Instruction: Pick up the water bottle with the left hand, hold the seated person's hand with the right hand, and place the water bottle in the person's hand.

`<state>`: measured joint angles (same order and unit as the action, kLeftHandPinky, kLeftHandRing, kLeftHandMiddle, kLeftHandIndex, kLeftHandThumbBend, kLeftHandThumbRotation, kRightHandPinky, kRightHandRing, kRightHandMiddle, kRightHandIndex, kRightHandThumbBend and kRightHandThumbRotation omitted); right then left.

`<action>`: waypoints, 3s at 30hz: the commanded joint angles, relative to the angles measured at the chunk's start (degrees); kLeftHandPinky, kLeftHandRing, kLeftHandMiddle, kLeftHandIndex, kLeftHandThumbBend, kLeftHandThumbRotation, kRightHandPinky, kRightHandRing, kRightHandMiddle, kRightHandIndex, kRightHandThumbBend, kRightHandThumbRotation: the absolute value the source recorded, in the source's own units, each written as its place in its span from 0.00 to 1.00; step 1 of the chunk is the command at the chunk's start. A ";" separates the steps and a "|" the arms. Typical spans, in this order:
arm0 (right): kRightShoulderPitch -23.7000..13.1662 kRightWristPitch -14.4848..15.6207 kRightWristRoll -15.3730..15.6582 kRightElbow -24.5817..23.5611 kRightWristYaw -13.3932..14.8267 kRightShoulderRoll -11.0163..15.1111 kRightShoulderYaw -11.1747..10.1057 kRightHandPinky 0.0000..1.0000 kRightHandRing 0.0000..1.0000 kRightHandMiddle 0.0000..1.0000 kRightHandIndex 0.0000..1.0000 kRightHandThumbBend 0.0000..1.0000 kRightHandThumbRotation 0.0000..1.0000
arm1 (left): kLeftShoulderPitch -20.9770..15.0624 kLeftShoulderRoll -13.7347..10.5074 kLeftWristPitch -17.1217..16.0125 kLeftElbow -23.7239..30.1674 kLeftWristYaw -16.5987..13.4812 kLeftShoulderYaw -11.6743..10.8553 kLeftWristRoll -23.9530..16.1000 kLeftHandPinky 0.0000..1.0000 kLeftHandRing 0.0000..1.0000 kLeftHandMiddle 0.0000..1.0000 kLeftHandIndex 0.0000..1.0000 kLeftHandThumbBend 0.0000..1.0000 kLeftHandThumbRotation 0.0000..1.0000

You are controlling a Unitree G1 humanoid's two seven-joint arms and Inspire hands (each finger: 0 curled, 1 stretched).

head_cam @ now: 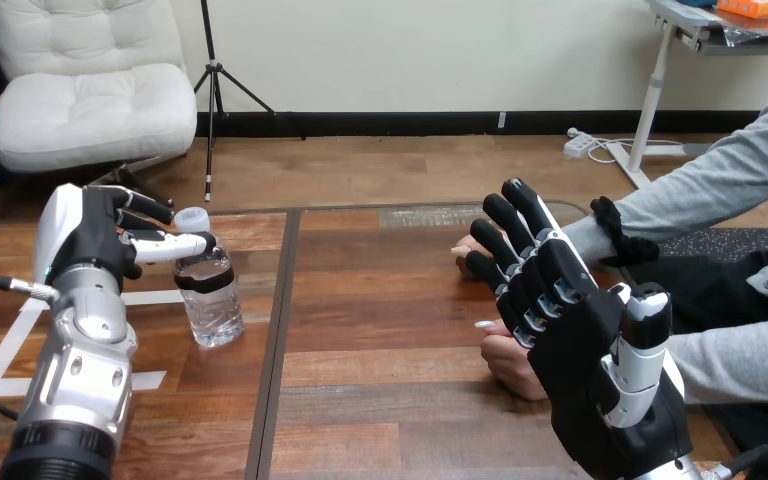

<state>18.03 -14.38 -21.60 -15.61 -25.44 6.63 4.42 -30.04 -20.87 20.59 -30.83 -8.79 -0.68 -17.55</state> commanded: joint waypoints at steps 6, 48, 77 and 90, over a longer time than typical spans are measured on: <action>-1.58 -1.62 -0.55 -1.33 -0.32 -0.66 -0.41 1.00 1.00 1.00 1.00 1.00 1.00 | -1.92 -1.30 0.57 2.72 3.05 1.57 -0.85 0.45 0.52 0.55 0.53 0.80 0.00; -1.62 -1.54 -0.58 -1.40 -0.23 -0.68 -0.65 1.00 1.00 1.00 1.00 1.00 1.00 | -3.18 -1.73 -0.89 0.40 12.70 -0.05 3.79 0.73 0.82 0.84 0.83 0.93 0.02; -1.35 -1.53 -0.68 -1.96 -0.06 -0.79 -0.49 0.99 1.00 1.00 0.99 1.00 1.00 | -3.70 0.62 -12.30 -8.25 12.66 -4.15 12.99 0.84 0.88 0.89 0.90 0.93 0.05; -1.31 -1.49 -1.00 -1.98 -0.23 -0.69 -0.59 0.99 1.00 1.00 1.00 0.99 1.00 | -3.91 2.44 -16.16 -12.57 10.76 -6.16 16.11 0.84 0.87 0.87 0.88 0.92 0.01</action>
<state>18.24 -14.51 -21.68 -15.61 -25.49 6.63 4.33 -30.18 -19.25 6.35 -41.40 2.86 -5.78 -2.21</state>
